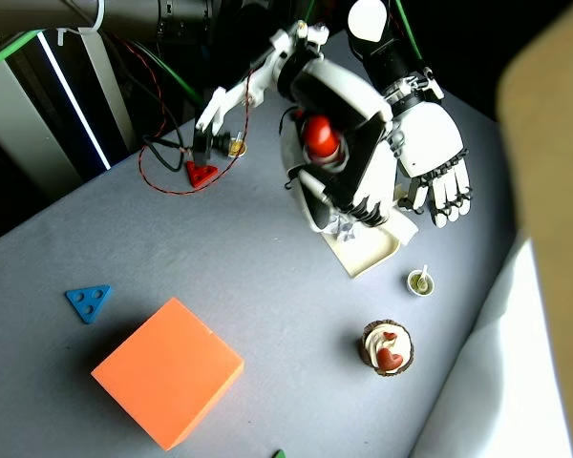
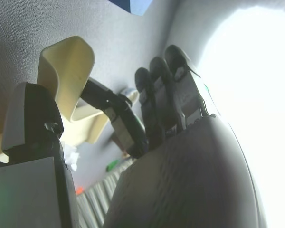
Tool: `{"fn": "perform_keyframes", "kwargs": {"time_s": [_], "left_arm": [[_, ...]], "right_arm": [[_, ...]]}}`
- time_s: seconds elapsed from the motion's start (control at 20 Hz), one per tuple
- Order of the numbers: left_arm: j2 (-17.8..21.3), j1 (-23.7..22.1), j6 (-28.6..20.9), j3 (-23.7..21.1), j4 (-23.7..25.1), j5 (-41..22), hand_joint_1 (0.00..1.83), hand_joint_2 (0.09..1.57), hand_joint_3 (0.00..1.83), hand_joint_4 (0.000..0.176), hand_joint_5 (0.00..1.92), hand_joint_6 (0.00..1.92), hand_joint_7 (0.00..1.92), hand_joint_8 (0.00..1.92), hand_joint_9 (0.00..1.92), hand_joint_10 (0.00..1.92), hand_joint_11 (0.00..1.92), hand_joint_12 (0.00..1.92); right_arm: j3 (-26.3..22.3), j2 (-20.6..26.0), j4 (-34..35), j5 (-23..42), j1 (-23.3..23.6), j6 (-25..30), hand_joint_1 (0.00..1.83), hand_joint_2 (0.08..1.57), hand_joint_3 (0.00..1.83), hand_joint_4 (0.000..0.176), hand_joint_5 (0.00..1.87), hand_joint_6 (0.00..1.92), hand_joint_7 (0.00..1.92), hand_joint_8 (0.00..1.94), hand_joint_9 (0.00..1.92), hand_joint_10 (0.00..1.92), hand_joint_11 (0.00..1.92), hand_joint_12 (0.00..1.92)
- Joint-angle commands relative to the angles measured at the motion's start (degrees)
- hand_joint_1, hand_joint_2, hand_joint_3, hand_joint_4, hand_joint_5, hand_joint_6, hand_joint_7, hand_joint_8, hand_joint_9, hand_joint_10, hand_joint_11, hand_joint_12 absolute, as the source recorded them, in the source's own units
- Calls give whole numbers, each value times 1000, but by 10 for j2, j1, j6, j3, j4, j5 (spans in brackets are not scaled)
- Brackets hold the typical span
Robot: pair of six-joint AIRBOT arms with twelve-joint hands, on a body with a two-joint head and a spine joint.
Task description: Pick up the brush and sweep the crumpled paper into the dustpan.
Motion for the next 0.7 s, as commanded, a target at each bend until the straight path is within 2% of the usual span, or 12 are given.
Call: {"fn": "perform_keyframes", "kwargs": {"time_s": [0.0,0.2,0.35,0.5,0.65], "left_arm": [[2,-7,2,0,18,47,1154,1091,0,0,1033,886,395,5,316,5,191,223],[3,-7,2,0,18,47,1165,1077,0,0,1065,832,410,3,318,1,187,241],[3,-7,2,1,18,47,1161,1080,1,0,1057,846,418,5,323,4,193,257],[3,-7,2,0,18,47,1161,1081,0,0,1056,848,401,0,306,0,168,263],[3,-7,2,0,18,47,1157,1074,0,0,1073,821,432,5,325,3,175,280]], "right_arm": [[-8,7,-56,-16,7,-39,1601,1207,0,176,933,1921,1035,1941,1099,1921,1250,1921],[-35,18,-17,25,-1,-160,1552,1215,2,176,919,1921,1041,1941,1099,1921,1225,1921],[-28,15,-23,27,-16,-164,1546,1224,3,176,890,1921,1031,1941,1109,1921,1233,1921],[-16,3,-20,27,-23,-164,1575,1202,0,176,956,1921,1054,1941,1130,1921,1250,1921],[1,-4,-43,25,-28,-135,1567,1211,1,176,942,1921,1042,1941,1105,1921,1219,1921]]}}
